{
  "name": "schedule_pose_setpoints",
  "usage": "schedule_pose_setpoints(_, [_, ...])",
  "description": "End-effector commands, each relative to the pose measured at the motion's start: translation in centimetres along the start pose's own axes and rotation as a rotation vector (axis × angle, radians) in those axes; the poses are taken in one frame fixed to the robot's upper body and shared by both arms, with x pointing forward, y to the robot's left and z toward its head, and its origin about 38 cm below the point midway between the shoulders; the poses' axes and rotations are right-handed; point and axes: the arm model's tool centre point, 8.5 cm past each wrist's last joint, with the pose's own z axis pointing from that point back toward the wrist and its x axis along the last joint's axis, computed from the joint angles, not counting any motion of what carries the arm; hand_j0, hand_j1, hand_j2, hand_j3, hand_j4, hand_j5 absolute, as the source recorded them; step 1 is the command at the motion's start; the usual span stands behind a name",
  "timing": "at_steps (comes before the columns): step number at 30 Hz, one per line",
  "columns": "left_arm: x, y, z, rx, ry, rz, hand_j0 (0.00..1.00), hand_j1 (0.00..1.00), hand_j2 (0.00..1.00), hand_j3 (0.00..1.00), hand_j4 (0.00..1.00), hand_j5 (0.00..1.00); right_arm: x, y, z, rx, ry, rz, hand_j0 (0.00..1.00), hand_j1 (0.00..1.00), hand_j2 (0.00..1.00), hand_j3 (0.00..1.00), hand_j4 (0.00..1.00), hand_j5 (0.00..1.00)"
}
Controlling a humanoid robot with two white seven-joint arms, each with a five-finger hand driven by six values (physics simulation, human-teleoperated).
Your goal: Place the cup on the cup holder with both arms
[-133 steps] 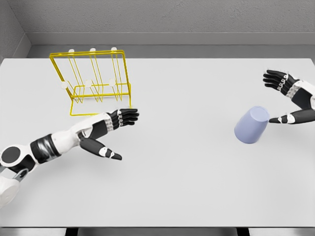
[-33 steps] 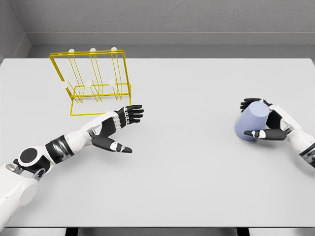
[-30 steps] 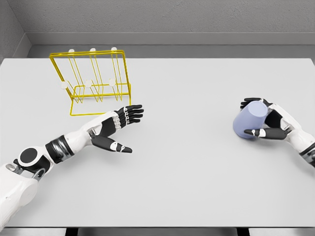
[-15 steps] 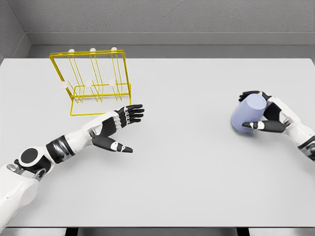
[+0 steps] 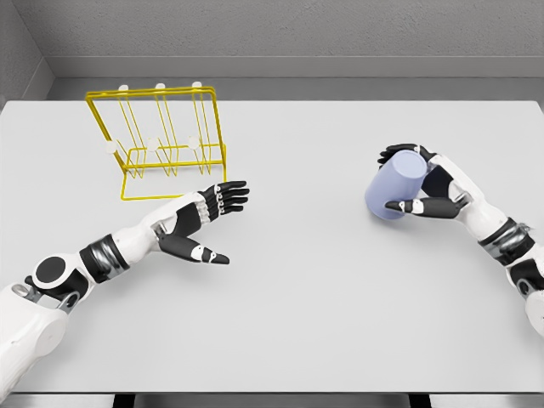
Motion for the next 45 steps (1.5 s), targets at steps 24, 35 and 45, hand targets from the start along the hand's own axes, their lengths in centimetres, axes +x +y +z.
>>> schedule_pose_setpoints(24, [0.9,1.0,0.3,0.017,0.004,-0.139,1.0,1.0,1.0,1.0,1.0,1.0,-1.3,8.3,-7.3,0.177,-0.1,-0.084,0.7,0.7,0.7,0.7,0.7,0.7])
schedule_pose_setpoints(35, [0.2,1.1,-0.5,0.048,-0.022,-0.107,1.0,1.0,1.0,1.0,1.0,1.0,-2.6,10.7,-8.9,0.216,-0.077,-0.092,0.7,0.7,0.7,0.7,0.7,0.7])
schedule_pose_setpoints(45, [-0.6,0.4,-2.0,0.054,-0.04,-0.078,1.0,1.0,1.0,1.0,1.0,1.0,-3.4,10.6,-8.7,0.215,-0.047,-0.082,0.7,0.7,0.7,0.7,0.7,0.7])
